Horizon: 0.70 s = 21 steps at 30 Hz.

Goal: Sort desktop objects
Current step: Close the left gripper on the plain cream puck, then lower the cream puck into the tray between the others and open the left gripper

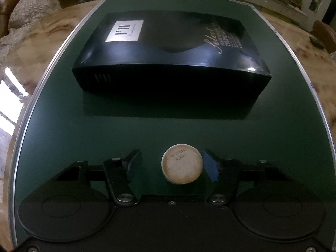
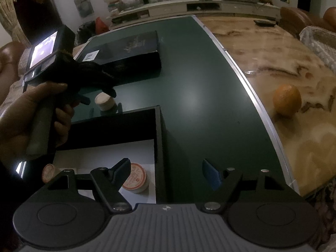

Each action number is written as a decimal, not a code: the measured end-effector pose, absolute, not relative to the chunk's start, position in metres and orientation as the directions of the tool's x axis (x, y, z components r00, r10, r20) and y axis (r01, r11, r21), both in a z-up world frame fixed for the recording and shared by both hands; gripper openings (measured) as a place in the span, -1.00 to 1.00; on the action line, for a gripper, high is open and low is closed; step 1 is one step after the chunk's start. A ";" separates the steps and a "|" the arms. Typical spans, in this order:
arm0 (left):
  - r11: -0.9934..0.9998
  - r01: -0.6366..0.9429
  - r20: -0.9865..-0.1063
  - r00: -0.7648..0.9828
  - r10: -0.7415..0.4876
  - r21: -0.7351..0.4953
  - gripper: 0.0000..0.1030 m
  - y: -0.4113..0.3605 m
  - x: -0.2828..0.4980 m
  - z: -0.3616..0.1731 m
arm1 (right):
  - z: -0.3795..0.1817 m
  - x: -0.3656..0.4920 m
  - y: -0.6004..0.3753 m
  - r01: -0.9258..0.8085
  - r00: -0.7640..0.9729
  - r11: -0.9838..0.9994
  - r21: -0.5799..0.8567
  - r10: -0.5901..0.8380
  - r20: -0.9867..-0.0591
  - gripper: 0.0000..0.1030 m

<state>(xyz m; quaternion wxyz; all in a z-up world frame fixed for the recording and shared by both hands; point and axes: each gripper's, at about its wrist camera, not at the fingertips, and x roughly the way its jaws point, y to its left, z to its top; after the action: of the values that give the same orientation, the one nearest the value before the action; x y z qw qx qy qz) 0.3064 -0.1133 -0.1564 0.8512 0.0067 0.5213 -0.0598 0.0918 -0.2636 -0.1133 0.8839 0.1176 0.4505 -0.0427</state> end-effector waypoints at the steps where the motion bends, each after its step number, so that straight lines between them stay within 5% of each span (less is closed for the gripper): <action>1: 0.992 0.110 -0.890 0.446 -0.098 -0.054 0.18 -0.113 0.307 -0.157 | -0.113 0.092 -0.264 0.182 0.591 0.968 0.170 0.030 -0.806 0.52; 10: 0.990 0.111 -0.900 0.418 -0.122 -0.083 -0.20 -0.112 0.310 -0.162 | -0.114 0.094 -0.266 0.191 0.591 0.967 0.170 0.024 -0.806 0.52; 21: 0.990 0.125 -0.887 0.445 -0.120 -0.071 -0.20 -0.104 0.295 -0.135 | -0.114 0.091 -0.269 0.202 0.592 0.964 0.175 0.023 -0.806 0.52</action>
<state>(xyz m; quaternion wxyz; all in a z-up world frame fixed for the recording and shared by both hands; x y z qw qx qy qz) 0.2954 -0.1043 -0.1351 0.8501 0.0022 0.5217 -0.0720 0.0914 -0.2691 -0.1139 0.8833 0.1248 0.4490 -0.0506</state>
